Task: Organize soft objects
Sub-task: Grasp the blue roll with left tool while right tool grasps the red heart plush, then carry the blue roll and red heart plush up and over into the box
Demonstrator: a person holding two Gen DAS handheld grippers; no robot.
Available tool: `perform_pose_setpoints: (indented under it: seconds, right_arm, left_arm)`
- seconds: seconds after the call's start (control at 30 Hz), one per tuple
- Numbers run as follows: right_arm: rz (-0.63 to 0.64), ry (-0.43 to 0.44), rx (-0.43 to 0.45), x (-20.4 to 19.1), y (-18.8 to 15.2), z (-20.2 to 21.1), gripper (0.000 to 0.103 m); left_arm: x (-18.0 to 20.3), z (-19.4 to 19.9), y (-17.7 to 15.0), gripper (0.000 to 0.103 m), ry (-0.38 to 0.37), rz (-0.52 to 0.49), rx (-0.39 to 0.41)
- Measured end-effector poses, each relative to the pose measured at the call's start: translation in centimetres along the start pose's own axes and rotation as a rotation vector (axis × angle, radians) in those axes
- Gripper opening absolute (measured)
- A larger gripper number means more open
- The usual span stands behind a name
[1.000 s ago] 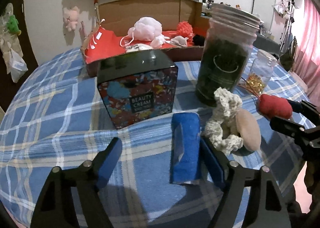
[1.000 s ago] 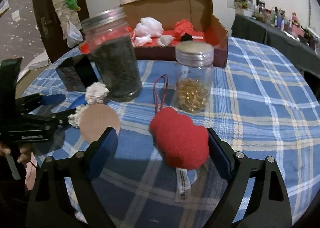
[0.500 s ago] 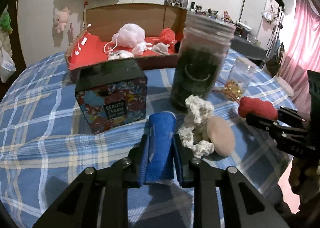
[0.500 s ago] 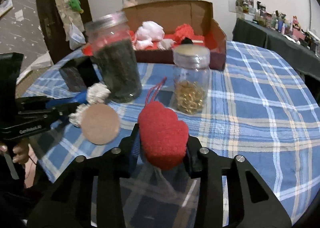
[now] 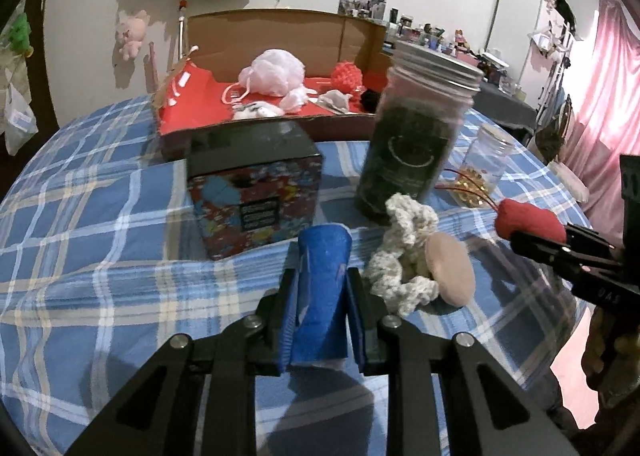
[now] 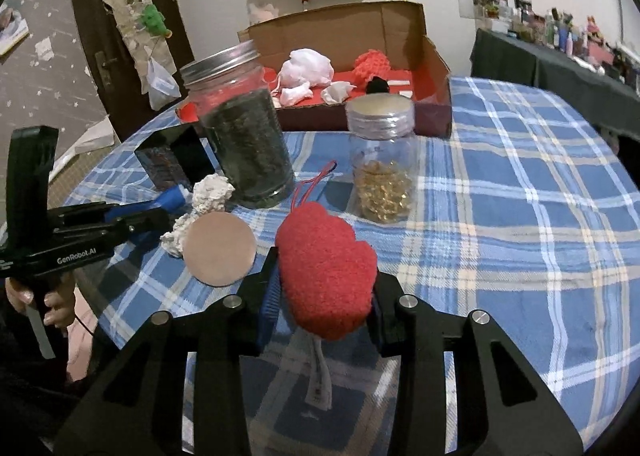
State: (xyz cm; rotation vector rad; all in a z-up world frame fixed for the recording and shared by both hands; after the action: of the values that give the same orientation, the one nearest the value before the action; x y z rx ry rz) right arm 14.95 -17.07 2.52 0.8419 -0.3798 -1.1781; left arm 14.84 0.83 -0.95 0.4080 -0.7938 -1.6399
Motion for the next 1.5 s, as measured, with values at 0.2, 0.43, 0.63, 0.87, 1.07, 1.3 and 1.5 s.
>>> perform_pose_setpoints:
  seconds: [0.2,0.43,0.63,0.87,1.07,1.3,1.5]
  right_arm:
    - [-0.050,0.008,-0.012,1.8,-0.4,0.6,0.035]
    - [-0.102,-0.010,-0.019,4.2,-0.6,1.2,0.035]
    - [-0.166,-0.016,-0.029,6.7,-0.4,1.0,0.035]
    - [-0.220,0.004,-0.043,9.4,0.7,0.5,0.035]
    - [-0.216,0.013,-0.060,10.8,2.3,-0.3,0.035]
    - [-0.158,0.001,-0.089,11.4,4.2,-1.3,0.035]
    - [-0.115,0.007,-0.114,11.5,5.7,-2.2,0.035]
  left_arm:
    - [-2.1,0.5,-0.3,0.025,0.023,0.034,-0.005]
    - [-5.6,1.4,-0.8,0.025,0.075,0.090,-0.008]
    - [-8.7,1.2,-0.5,0.025,0.089,0.151,-0.021]
    - [-9.9,0.3,1.1,0.025,0.065,0.142,-0.040]
    - [-10.4,-0.7,2.7,0.025,0.038,0.103,-0.063]
    - [-11.0,-1.4,4.4,0.025,0.015,0.048,-0.071]
    - [-10.9,-1.6,5.5,0.025,0.011,-0.019,-0.085]
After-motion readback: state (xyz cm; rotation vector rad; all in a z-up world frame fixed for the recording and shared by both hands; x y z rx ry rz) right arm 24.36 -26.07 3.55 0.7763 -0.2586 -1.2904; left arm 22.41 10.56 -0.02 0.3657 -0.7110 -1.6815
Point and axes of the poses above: each gripper's, at about its wrist camera, not at the fingertips, and z roughly against the way its jaws point, x to its right, y to its top, the point moved 8 cm from there along -z, roughly the way its jaws point, and after that the axes turned 3 degrees about z, right-handed, at the moved point
